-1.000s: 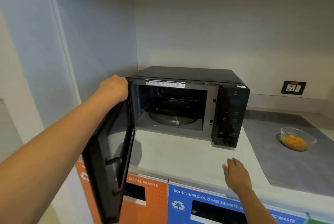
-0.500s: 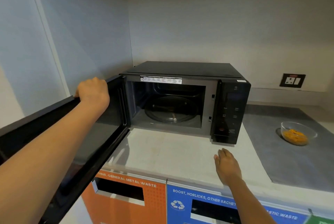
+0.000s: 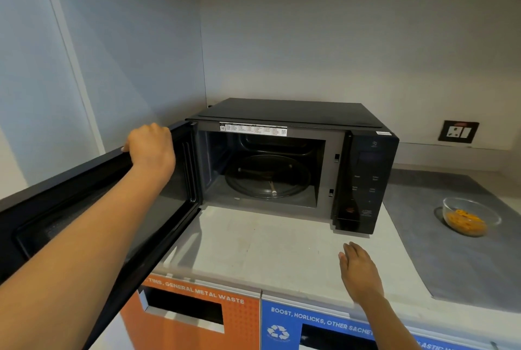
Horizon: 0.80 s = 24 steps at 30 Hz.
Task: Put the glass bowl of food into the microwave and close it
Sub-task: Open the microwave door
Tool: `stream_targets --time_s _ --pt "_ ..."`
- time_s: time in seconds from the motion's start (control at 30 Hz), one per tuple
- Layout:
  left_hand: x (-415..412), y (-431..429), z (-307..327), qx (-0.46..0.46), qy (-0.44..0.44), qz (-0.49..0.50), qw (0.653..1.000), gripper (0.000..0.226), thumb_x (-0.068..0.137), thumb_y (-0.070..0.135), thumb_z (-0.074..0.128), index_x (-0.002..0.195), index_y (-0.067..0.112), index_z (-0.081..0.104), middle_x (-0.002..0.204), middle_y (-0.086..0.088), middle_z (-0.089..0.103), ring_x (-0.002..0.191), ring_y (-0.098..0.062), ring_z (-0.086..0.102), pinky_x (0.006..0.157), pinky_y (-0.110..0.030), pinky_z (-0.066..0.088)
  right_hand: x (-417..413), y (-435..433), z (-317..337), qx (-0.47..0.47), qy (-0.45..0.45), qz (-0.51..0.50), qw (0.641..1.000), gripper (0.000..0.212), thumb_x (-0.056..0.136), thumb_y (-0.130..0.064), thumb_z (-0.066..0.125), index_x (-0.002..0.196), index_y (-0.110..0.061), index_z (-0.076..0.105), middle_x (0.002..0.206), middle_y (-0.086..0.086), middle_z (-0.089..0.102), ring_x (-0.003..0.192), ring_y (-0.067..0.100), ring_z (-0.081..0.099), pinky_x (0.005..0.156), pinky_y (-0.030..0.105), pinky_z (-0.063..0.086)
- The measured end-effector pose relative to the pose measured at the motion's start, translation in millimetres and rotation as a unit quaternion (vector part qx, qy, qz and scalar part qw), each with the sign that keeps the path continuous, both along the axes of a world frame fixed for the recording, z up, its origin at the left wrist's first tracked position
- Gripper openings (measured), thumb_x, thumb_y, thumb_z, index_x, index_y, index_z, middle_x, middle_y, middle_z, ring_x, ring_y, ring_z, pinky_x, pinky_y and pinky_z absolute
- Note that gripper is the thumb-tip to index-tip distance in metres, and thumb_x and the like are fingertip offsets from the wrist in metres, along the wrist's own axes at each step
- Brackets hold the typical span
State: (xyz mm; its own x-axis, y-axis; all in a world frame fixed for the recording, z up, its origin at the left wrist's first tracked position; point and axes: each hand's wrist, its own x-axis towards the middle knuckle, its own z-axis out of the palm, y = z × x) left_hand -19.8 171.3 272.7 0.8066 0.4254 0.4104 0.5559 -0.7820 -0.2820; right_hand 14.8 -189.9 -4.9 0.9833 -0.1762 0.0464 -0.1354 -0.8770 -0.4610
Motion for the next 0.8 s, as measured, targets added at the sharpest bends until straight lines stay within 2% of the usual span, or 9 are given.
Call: stream_targets --time_s 0.33,0.53,0.6,0.67,0.73,0.8 --pt "11.4 7.0 -6.3 0.015 -0.003 0.008 1.0 0.019 0.078 -0.006 0.064 0.091 0.006 0.073 0.091 -0.007 0.075 0.085 -0.024 0.072 0.079 -0.034 0.06 -1.3 1.5 1.1 0.002 0.006 -0.002 1.0 0.053 0.098 -0.041 0.027 0.146 -0.019 0.021 0.157 0.0 0.019 0.143 0.022 0.023 0.117 0.035 0.023" --pt "13.8 0.5 -2.2 -0.006 0.005 0.019 1.0 0.023 0.08 -0.004 0.065 0.101 0.003 0.07 0.099 -0.012 0.073 0.092 -0.03 0.071 0.08 -0.041 0.06 -3.4 2.1 3.8 0.005 0.007 0.0 1.0 0.052 0.098 -0.04 0.028 0.146 -0.02 0.021 0.157 0.0 0.019 0.143 0.022 0.023 0.118 0.035 0.023" --pt "15.8 1.9 0.5 -0.043 -0.009 0.004 0.999 0.019 0.078 -0.004 0.065 0.095 0.003 0.07 0.089 -0.01 0.072 0.087 -0.028 0.07 0.078 -0.036 0.058 -3.7 2.1 5.2 0.011 0.007 -0.003 1.0 0.052 0.098 -0.039 0.029 0.146 -0.019 0.023 0.156 0.001 0.021 0.143 0.022 0.025 0.117 0.035 0.024" --pt "17.5 7.3 0.7 -0.11 -0.052 -0.021 0.992 0.013 0.077 -0.007 0.062 0.085 0.001 0.069 0.071 -0.01 0.061 0.081 -0.028 0.065 0.071 -0.028 0.048 -4.3 1.5 7.3 0.02 0.005 -0.002 1.0 0.051 0.098 -0.038 0.03 0.145 -0.018 0.025 0.156 0.001 0.023 0.142 0.022 0.026 0.117 0.035 0.026" --pt "18.2 10.6 -6.3 -0.153 -0.093 -0.041 0.983 0.009 0.078 -0.006 0.059 0.083 -0.001 0.065 0.08 -0.014 0.064 0.091 -0.033 0.064 0.08 -0.031 0.043 -5.2 -0.2 9.8 0.045 0.002 0.003 0.999 0.051 0.098 -0.037 0.031 0.145 -0.017 0.026 0.155 0.002 0.024 0.142 0.023 0.027 0.116 0.036 0.026" --pt "21.1 10.2 -21.0 -0.144 -0.128 -0.073 0.979 0.02 0.081 -0.001 0.058 0.1 -0.003 0.064 0.105 -0.022 0.066 0.106 -0.038 0.06 0.101 -0.041 0.04 -8.4 -1.8 13.2 0.095 -0.006 0.005 0.995 0.049 0.098 -0.035 0.034 0.143 -0.016 0.029 0.154 0.004 0.028 0.14 0.025 0.03 0.116 0.038 0.028"
